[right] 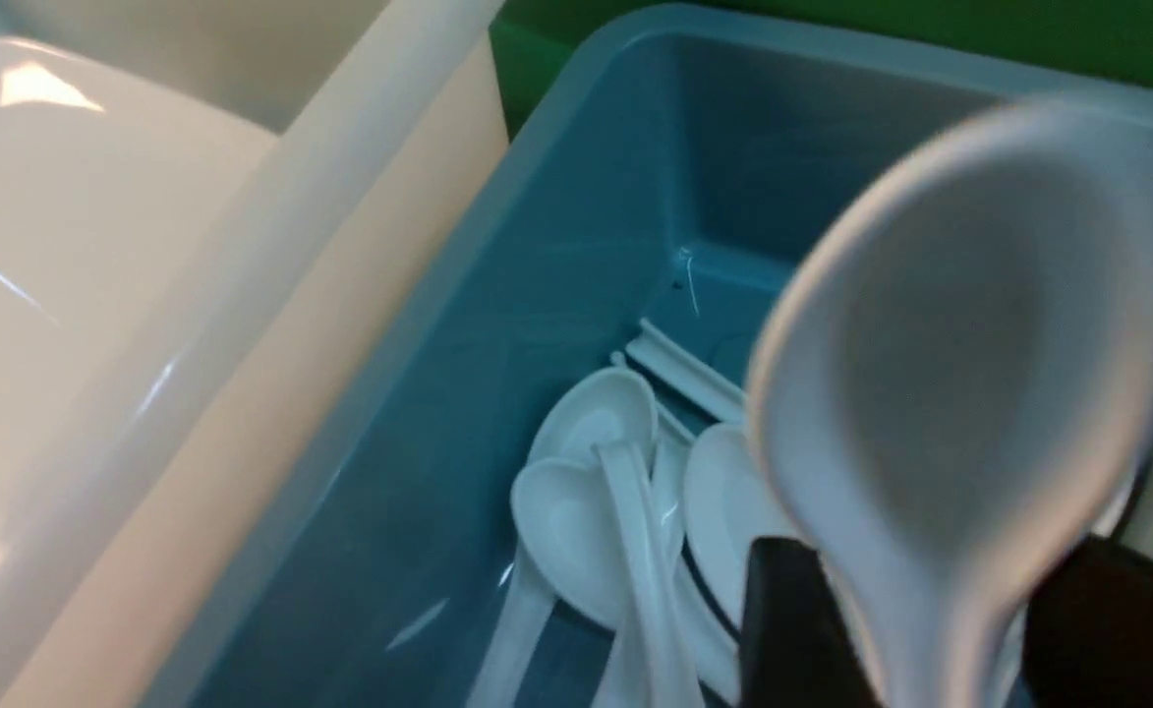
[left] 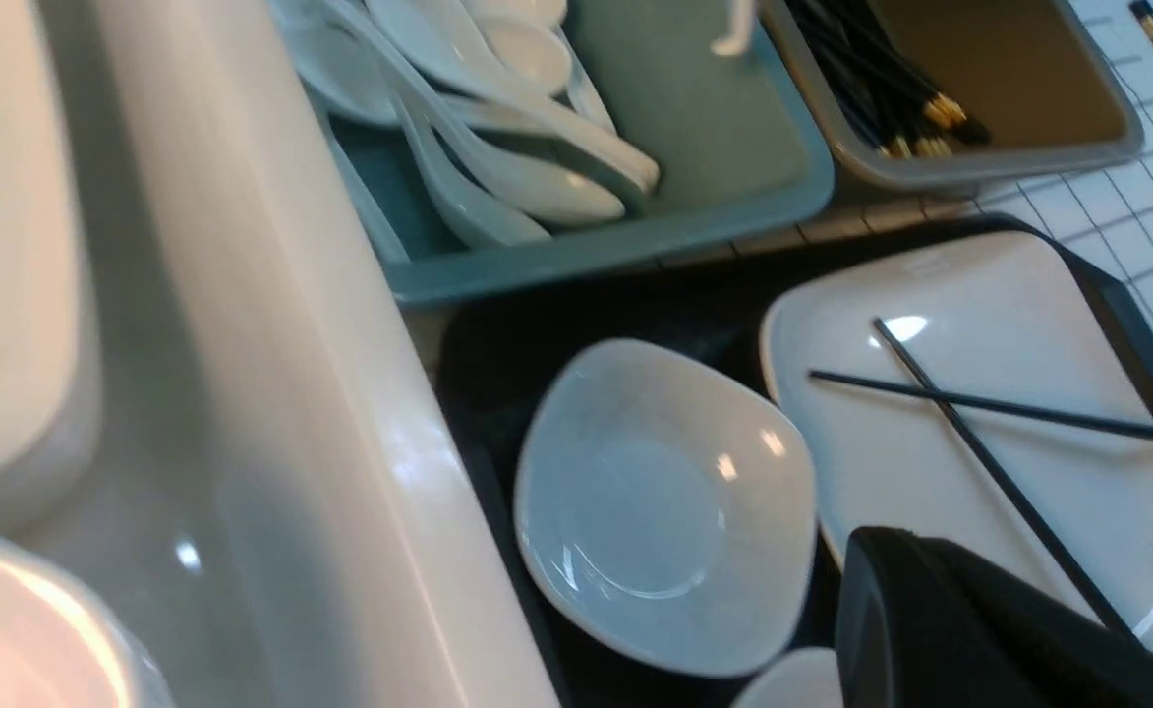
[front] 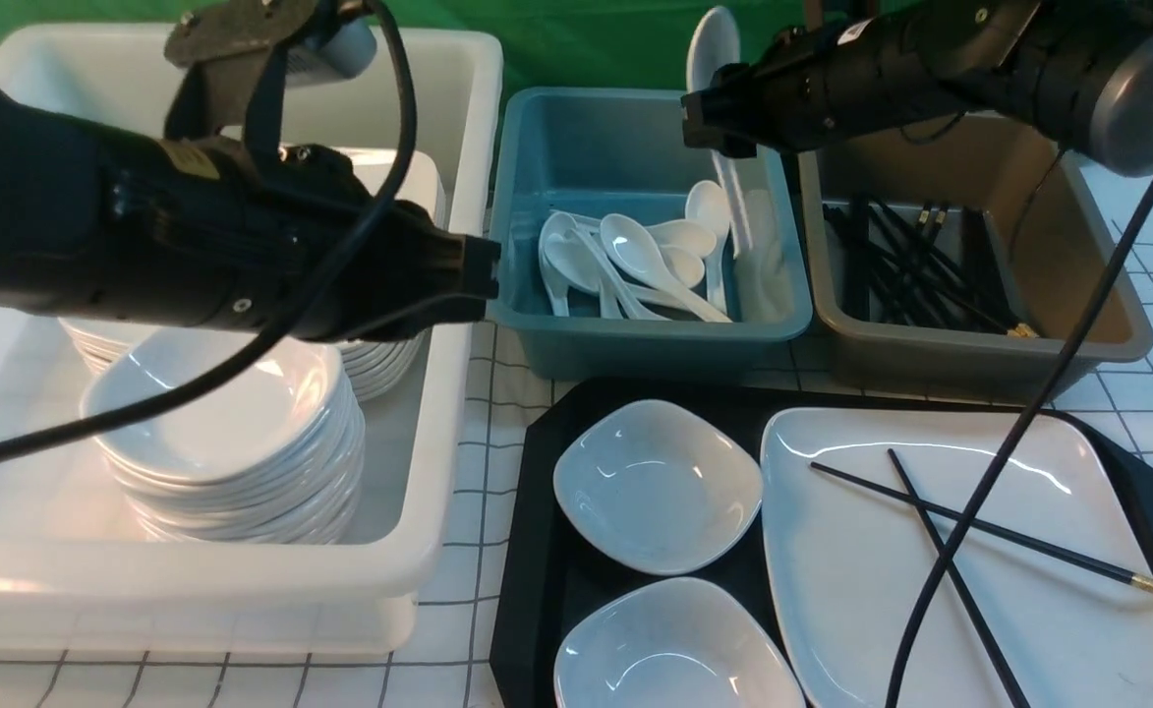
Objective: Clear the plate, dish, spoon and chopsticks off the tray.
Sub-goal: Use the right arm to put the soup spoon into the small storage box in the middle, then use the right arm to grab a pair of chopsticks from the plate
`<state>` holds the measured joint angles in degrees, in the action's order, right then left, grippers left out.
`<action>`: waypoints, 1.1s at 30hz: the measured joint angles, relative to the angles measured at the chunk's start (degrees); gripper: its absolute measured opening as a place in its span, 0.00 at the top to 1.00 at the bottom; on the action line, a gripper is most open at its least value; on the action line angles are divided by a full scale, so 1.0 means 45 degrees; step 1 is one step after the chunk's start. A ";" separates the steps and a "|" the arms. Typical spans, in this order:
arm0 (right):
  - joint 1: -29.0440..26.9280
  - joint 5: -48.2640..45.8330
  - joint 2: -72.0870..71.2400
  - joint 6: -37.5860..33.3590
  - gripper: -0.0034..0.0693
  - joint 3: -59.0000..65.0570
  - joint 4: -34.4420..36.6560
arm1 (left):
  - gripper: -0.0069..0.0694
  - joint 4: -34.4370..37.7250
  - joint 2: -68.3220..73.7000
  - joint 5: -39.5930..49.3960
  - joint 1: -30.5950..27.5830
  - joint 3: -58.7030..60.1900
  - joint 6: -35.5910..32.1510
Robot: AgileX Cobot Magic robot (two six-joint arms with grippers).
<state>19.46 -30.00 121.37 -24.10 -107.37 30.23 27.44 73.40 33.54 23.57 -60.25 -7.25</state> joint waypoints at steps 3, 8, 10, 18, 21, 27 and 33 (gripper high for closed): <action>0.0051 -0.0919 -0.0128 -0.0002 0.33 -0.0102 -0.0033 | 0.91 0.0522 -0.0047 0.0318 0.0000 0.0000 -0.0599; 0.0027 -0.4552 -0.1106 -0.0398 0.41 -0.0482 -0.1038 | 0.91 0.0992 -0.0130 0.0877 0.0000 -0.0054 -0.1490; 0.0027 -0.6528 -0.1850 -0.0442 0.57 -0.0564 -0.2207 | 0.91 0.1062 -0.0130 0.1557 0.0000 -0.0126 -0.1782; -0.0013 -0.8690 -0.4982 0.0351 0.93 0.2347 -0.5027 | 0.91 0.0951 -0.0130 0.3226 0.1876 -0.0342 -0.2430; -0.0013 -0.8442 -0.5792 0.0343 0.87 0.4163 -0.5699 | 0.91 0.0704 -0.0130 0.3436 0.3018 -0.0342 -0.2495; -0.0314 -0.6447 -0.5772 0.1341 0.44 0.7498 -0.7418 | 0.91 0.0546 -0.0130 0.3214 0.4858 -0.0351 -0.2548; -0.0372 -0.5228 -0.4706 0.1423 0.10 0.8055 -0.7536 | 0.91 0.0200 -0.0130 0.3070 0.5108 -0.0355 -0.2598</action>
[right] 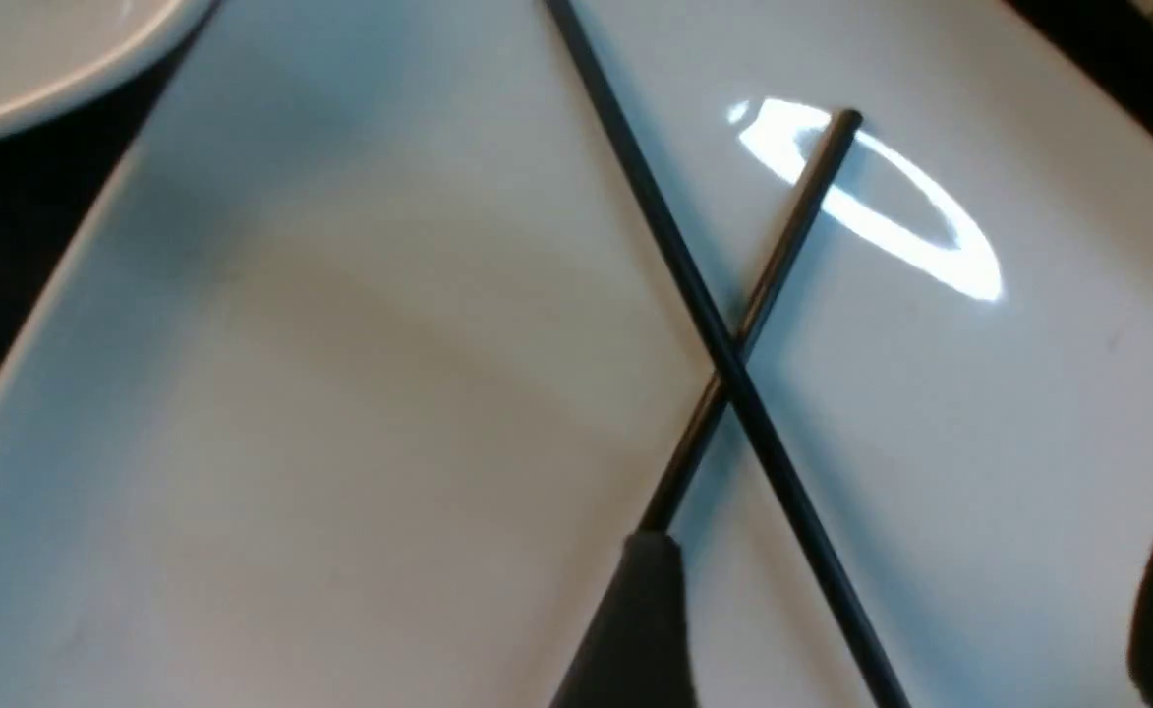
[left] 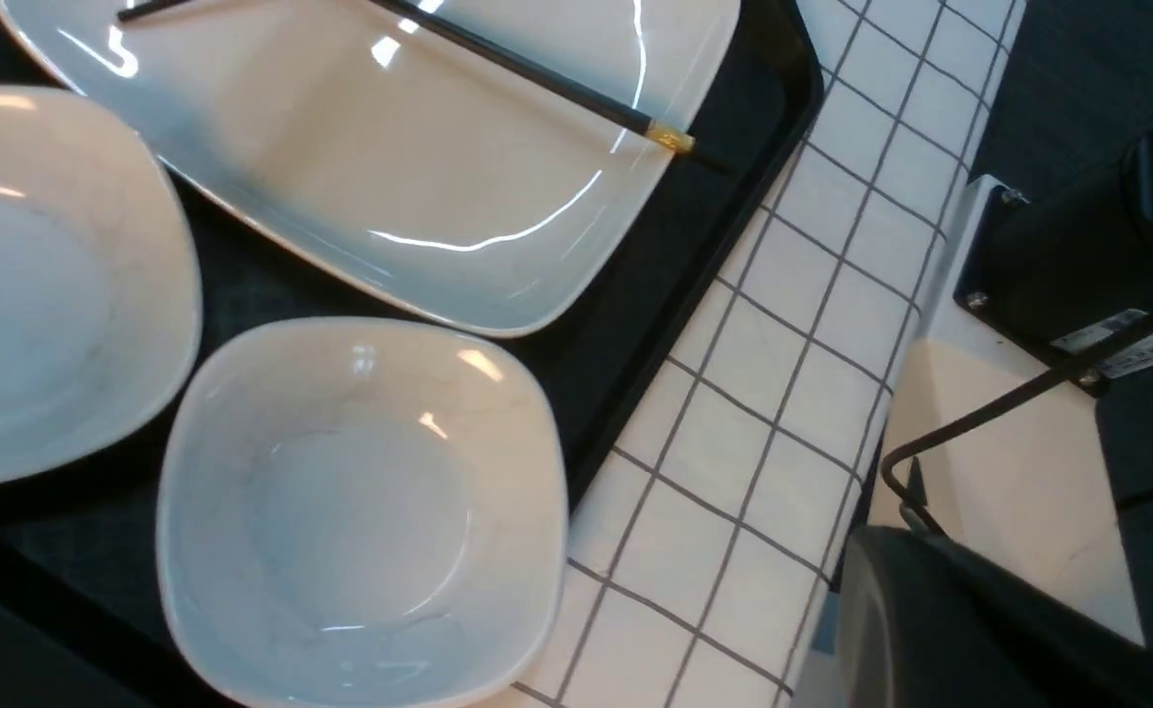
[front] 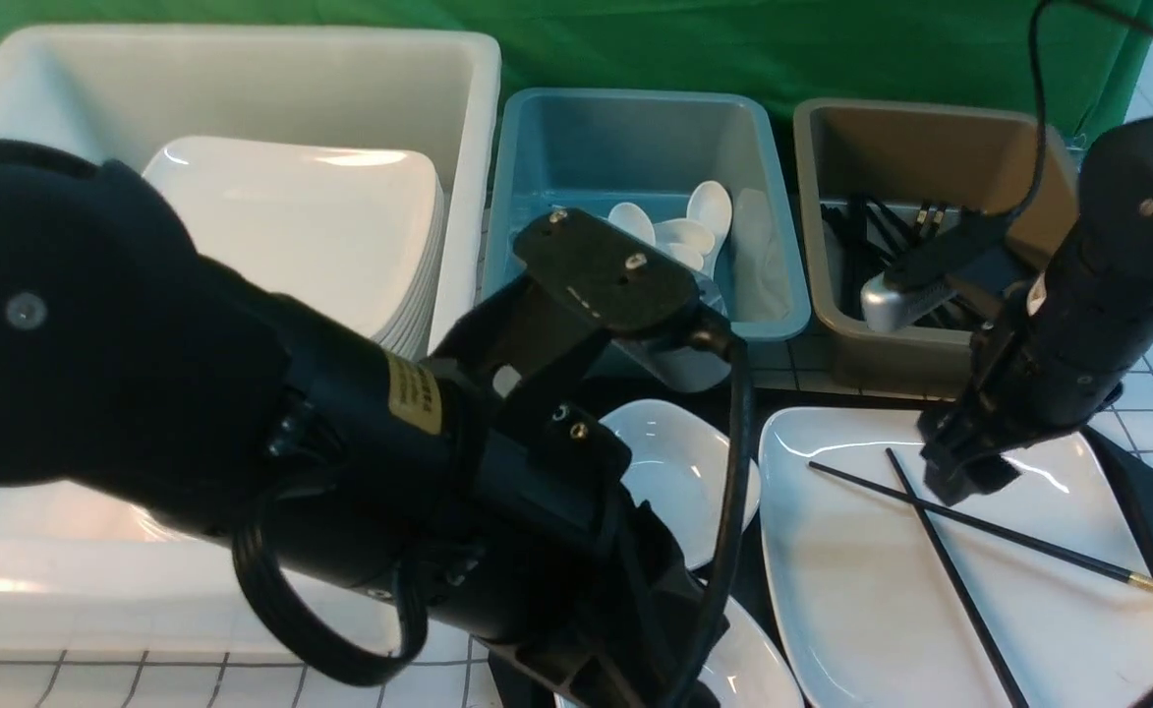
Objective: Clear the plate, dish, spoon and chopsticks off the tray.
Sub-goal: Use the right arm to grab a pair of chopsticks from the plate, then use the right arm to put the chopsticks into the small storage box on the right
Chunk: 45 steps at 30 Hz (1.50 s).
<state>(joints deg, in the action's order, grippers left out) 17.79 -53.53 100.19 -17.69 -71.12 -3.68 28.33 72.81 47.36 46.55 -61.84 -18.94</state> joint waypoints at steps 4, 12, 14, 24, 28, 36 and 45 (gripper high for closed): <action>0.0000 0.0457 0.0876 0.0089 0.06 0.0000 0.0000 | 0.91 -0.0315 0.0000 -0.0031 0.0000 0.0000 0.0259; 0.0000 0.0178 0.2085 0.0358 0.16 0.0000 0.0012 | 0.91 -0.0367 0.0000 -0.0061 0.0000 0.0000 0.0654; 0.0026 0.0001 0.2110 0.0630 0.21 0.0010 0.0045 | 0.91 -0.0367 0.0000 -0.0050 0.0000 0.0000 0.0667; 0.0096 -0.1281 0.2110 0.0922 0.87 0.0079 0.0062 | 0.91 -0.0367 0.0000 -0.0019 0.0000 0.0000 0.0917; 0.0106 -0.1937 0.1789 0.0907 0.89 0.0079 0.0470 | 0.91 -0.0367 0.0000 -0.0019 0.0000 0.0000 0.0980; 0.0106 -0.2373 -0.0136 -0.0517 0.89 0.0079 0.2950 | 0.91 -0.0353 0.0000 -0.0390 0.0000 0.0000 0.1011; -0.0157 -0.3125 -0.0571 -0.0882 0.89 -0.2257 0.3522 | 0.91 -0.0341 0.0013 -0.2516 0.0000 0.0000 0.1011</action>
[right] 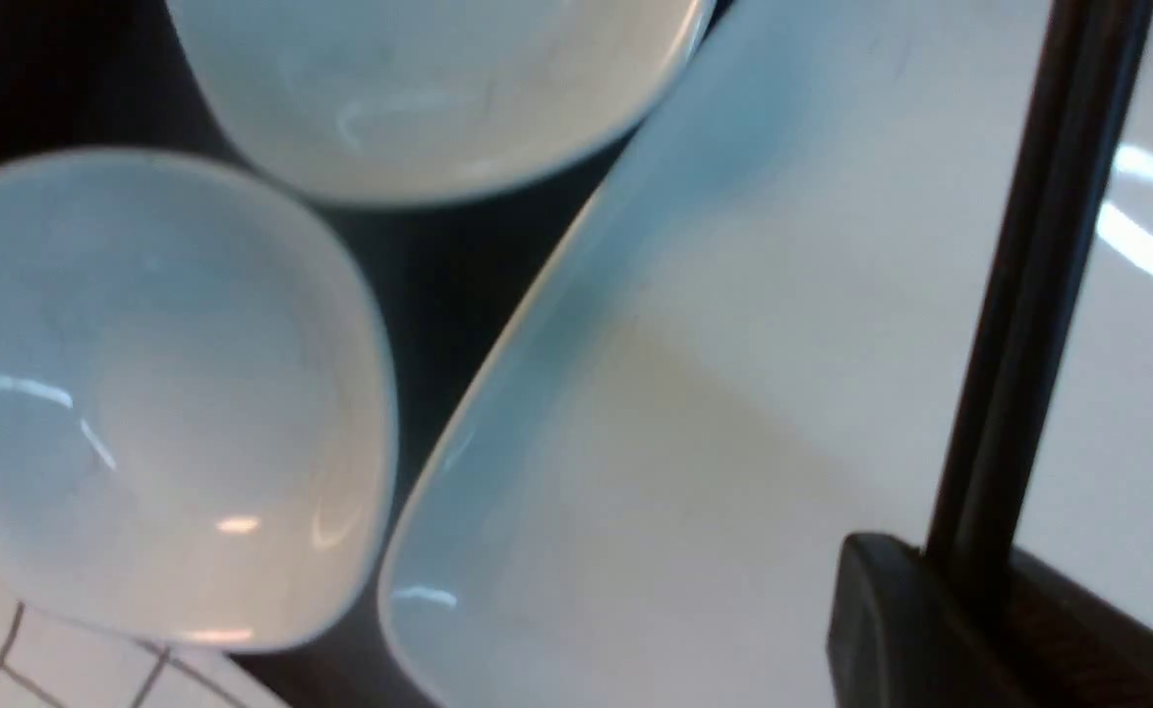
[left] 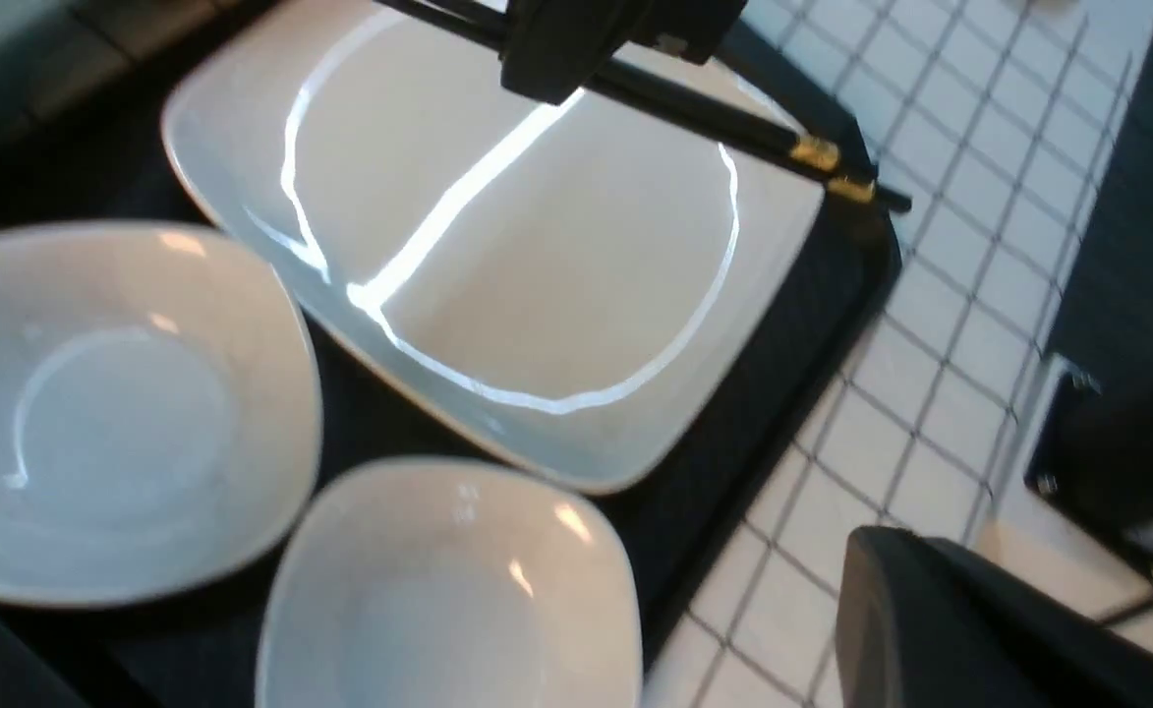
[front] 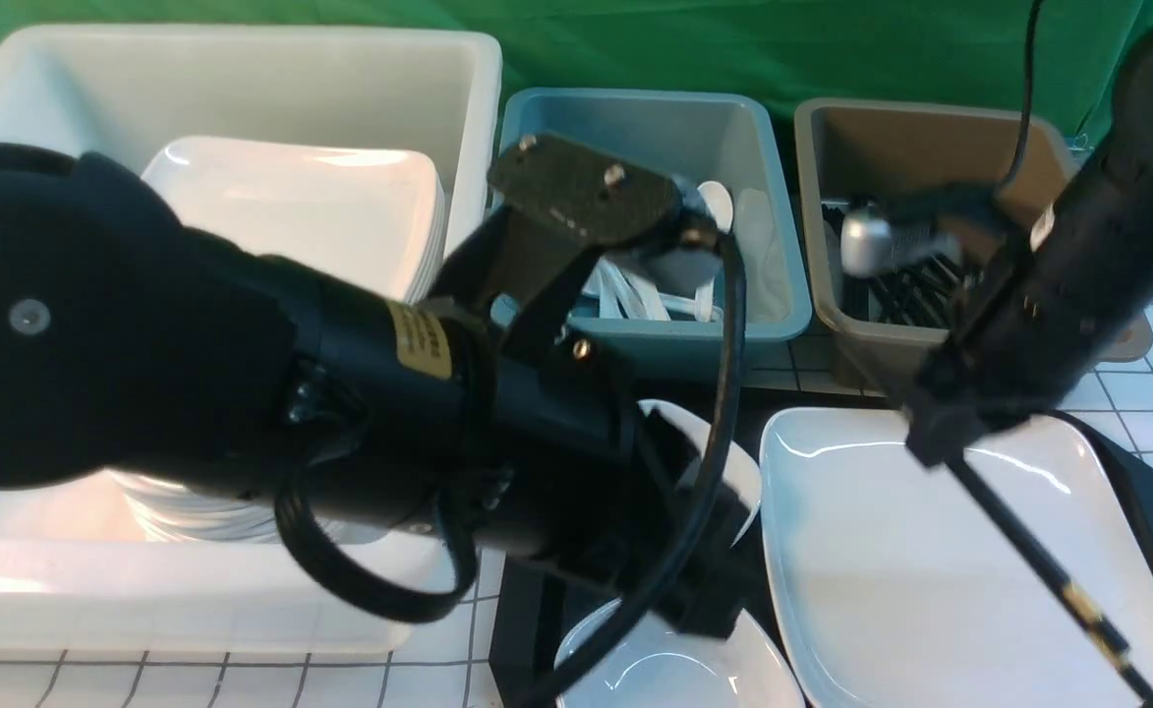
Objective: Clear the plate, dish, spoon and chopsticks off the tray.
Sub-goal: Use the right arm to put the chopsticks into the small storage box on the right
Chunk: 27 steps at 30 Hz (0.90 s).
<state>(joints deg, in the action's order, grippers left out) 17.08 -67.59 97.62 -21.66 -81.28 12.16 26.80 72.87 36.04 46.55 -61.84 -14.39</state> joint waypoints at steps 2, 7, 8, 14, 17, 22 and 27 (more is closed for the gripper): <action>-0.0341 0.0000 0.0208 0.0118 0.89 -0.1105 0.0090 | 0.91 -0.0137 0.0074 -0.1126 0.0000 0.0000 0.0000; -0.1551 0.0195 0.1180 0.0394 0.89 -0.3658 0.0788 | 0.91 -0.0533 0.0603 -0.4622 0.0000 0.0000 0.0000; -0.1792 0.0265 0.1396 0.0421 0.89 -0.4090 0.0973 | 0.91 -0.0548 0.0772 -0.5281 0.0000 0.0000 0.0000; -0.3357 0.2310 0.3186 0.0803 0.89 -0.6882 0.2153 | 0.91 -0.0567 0.1834 -0.8090 0.0000 0.0000 0.0000; -0.3702 0.3378 0.3837 0.0953 0.89 -0.7592 0.2315 | 0.91 -0.0567 0.2142 -0.8171 0.0000 0.0000 0.0000; -0.3908 0.5368 0.4770 0.1146 0.89 -0.8023 0.2393 | 0.91 -0.0579 0.2452 -0.8227 0.0000 0.0000 0.0000; -0.3908 0.5994 0.5544 0.1161 0.88 -0.8051 0.2443 | 0.91 -0.0579 0.2484 -0.8008 0.0000 -0.0010 0.0000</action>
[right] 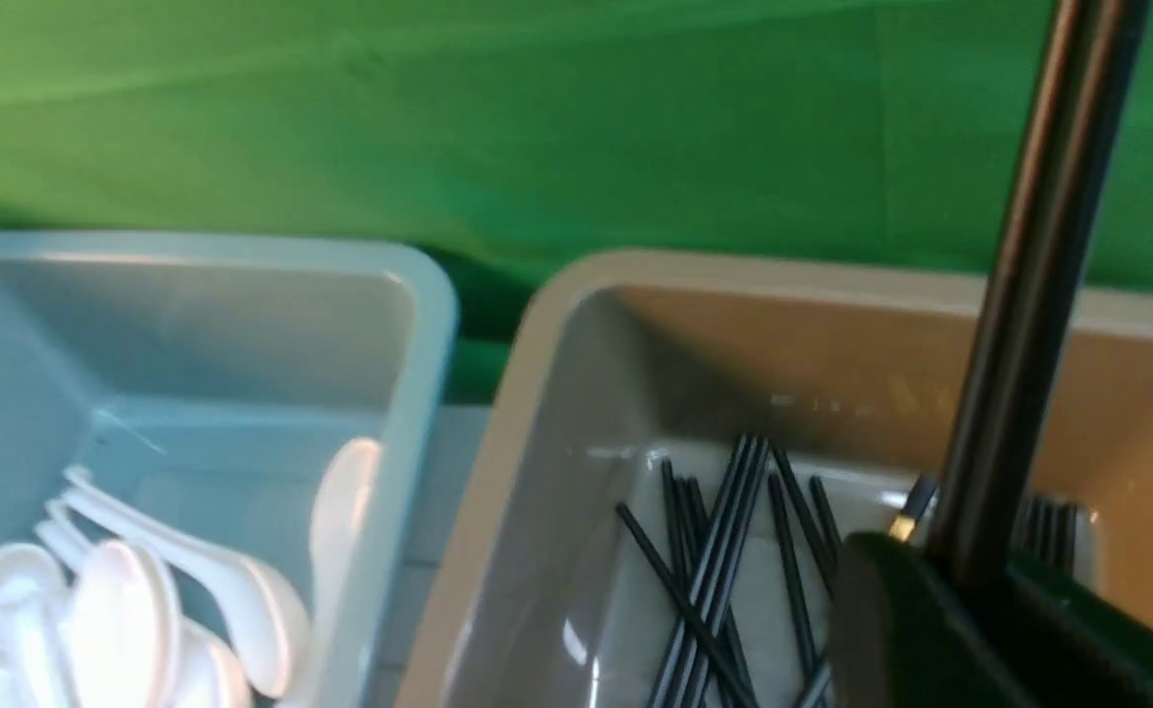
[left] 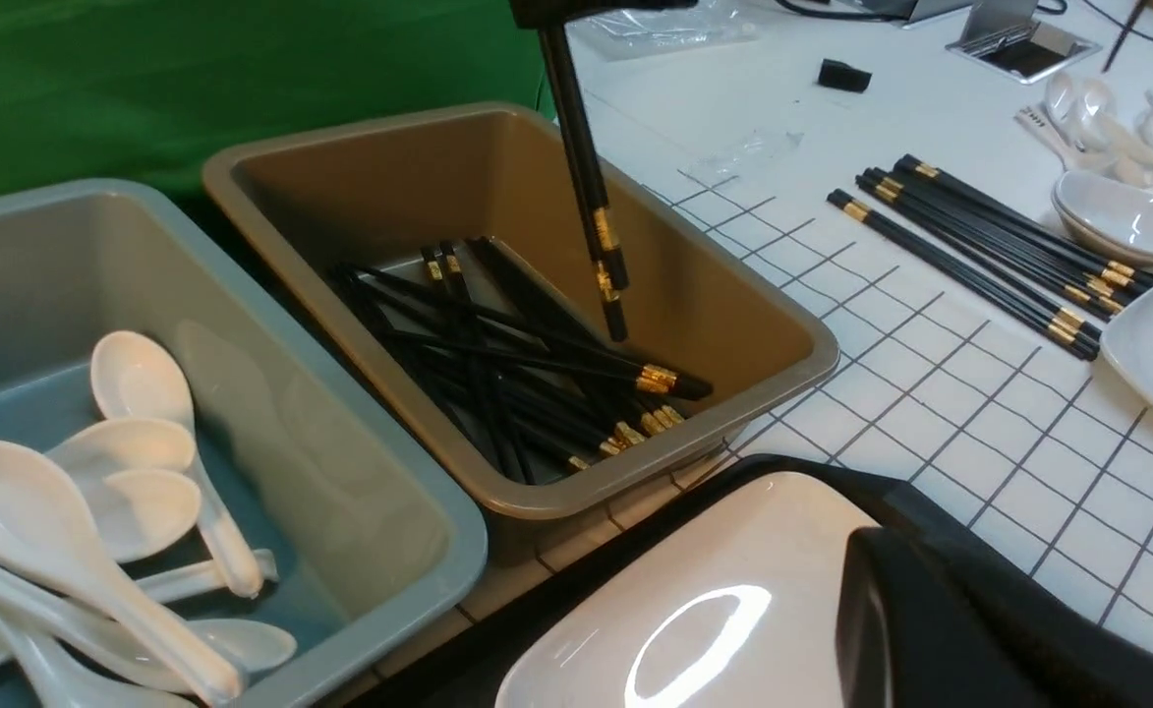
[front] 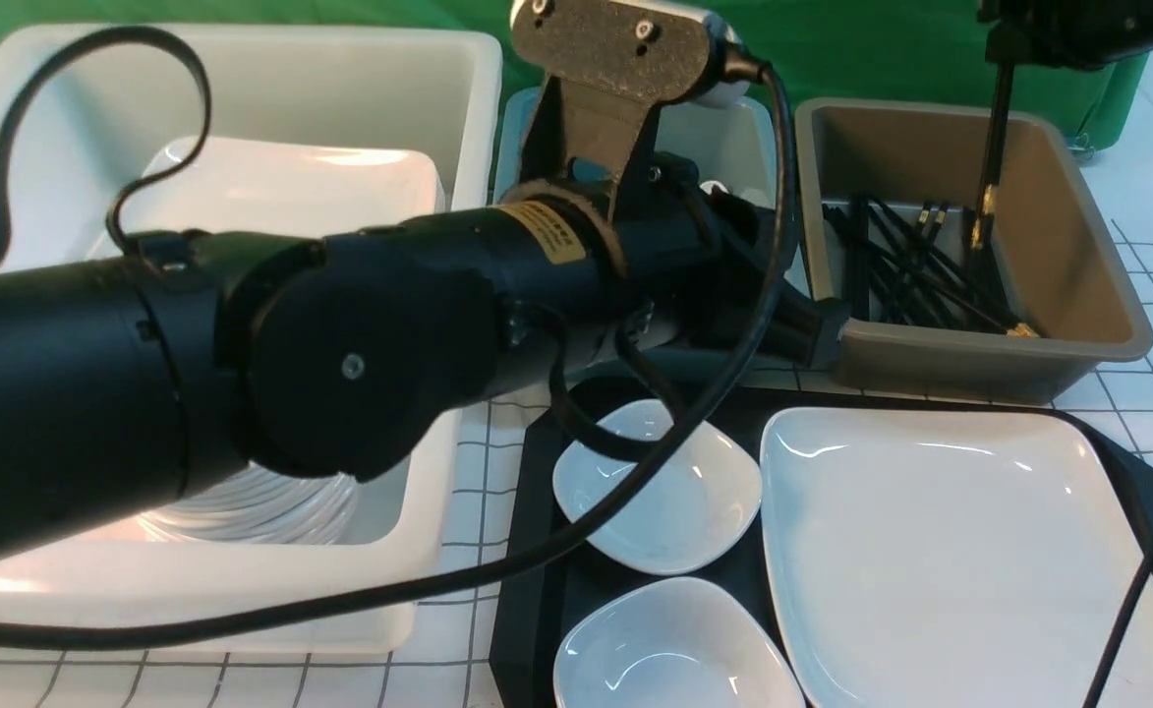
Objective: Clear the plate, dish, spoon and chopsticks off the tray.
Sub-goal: Use the right arm to put the chopsticks into the small storage box on the right, then use the left arm to grab a small plate from the dinner plate
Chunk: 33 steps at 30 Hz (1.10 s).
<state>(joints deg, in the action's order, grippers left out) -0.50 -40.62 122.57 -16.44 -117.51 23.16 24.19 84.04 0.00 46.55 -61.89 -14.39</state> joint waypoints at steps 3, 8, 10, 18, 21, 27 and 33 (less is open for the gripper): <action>0.0000 -0.0298 0.0319 -0.0001 0.80 0.0000 -0.0017 | 0.91 0.0000 0.0000 0.0471 0.0000 0.0000 0.0000; 0.0000 -0.1904 0.0451 0.0606 0.56 -0.0012 -0.0083 | 0.91 0.0000 0.0000 0.1476 0.0000 0.0000 0.0000; -0.0012 -0.2759 0.0451 0.0931 0.54 -0.0158 -0.0092 | 0.91 0.0000 -0.0012 0.2139 -0.0015 -0.0015 0.0024; -0.0011 -0.6241 -0.1710 0.0561 0.89 0.0117 -0.0157 | 0.91 -0.0128 -0.0012 0.9371 -0.0767 -0.1948 0.1604; 0.0112 -0.6259 -0.3649 0.0354 0.94 0.1359 -0.0174 | 0.91 -0.0303 -0.0012 1.1590 -0.0766 -0.2533 0.1638; 0.0834 -0.6365 -0.8621 -0.0711 0.94 0.5530 -0.0095 | 0.91 -0.1200 0.0746 1.3533 -0.0379 -0.2813 0.1270; 0.1533 -0.5330 -1.2856 -0.1320 0.94 1.0706 -0.0010 | 0.84 -0.1754 0.2513 1.3225 0.0007 -0.2813 0.1183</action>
<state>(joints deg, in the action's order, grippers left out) 6.40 -64.60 64.71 -22.38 -69.33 23.11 16.30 95.35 59.51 46.58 -74.55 -9.06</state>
